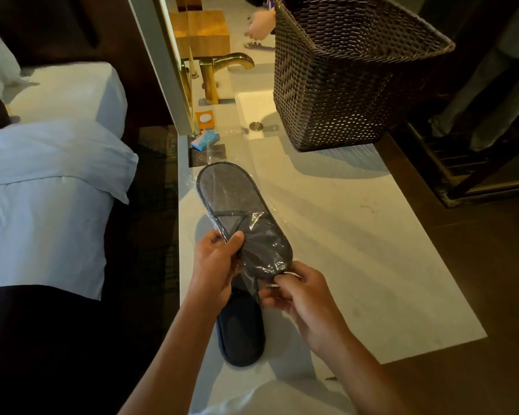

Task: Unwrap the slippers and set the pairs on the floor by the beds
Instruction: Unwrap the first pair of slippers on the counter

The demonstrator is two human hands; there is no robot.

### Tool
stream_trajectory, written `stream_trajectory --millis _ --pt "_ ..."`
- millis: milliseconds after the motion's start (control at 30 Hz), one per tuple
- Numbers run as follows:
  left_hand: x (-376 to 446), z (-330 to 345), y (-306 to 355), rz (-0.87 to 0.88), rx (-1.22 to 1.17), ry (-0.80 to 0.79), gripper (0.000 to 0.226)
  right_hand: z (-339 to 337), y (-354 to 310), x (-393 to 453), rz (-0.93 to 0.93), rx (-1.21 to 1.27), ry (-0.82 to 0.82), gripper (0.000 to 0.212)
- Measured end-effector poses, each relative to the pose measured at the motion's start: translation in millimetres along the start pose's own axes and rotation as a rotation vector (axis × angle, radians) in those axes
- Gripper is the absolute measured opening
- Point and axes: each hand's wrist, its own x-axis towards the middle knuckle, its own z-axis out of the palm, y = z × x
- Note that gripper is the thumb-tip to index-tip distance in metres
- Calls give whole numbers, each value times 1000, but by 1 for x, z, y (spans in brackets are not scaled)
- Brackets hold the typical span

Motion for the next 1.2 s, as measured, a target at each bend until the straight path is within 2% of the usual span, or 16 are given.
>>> stream_trajectory --millis 167,300,567,700,767,867,967,1200 --pt "7 9 -3 -2 27 -39 24 -4 -5 2 26 173 -8 22" --pt "9 20 -7 -8 29 -91 21 -10 -5 7 26 243 82 19" --pt "58 57 5 -39 -24 35 28 -39 2 -3 96 299 89 22" --pt "92 77 13 -7 -38 105 33 -54 12 -14 145 407 73 26" --pt "108 86 17 4 -9 132 28 -60 17 -15 173 444 65 30" --pt "127 95 25 35 21 138 7 -68 25 -9 249 418 73 34" --pt "145 94 26 23 23 154 11 -71 32 1 284 364 74 37" --pt "161 89 5 -96 19 152 10 -63 5 45 99 90 109 23"
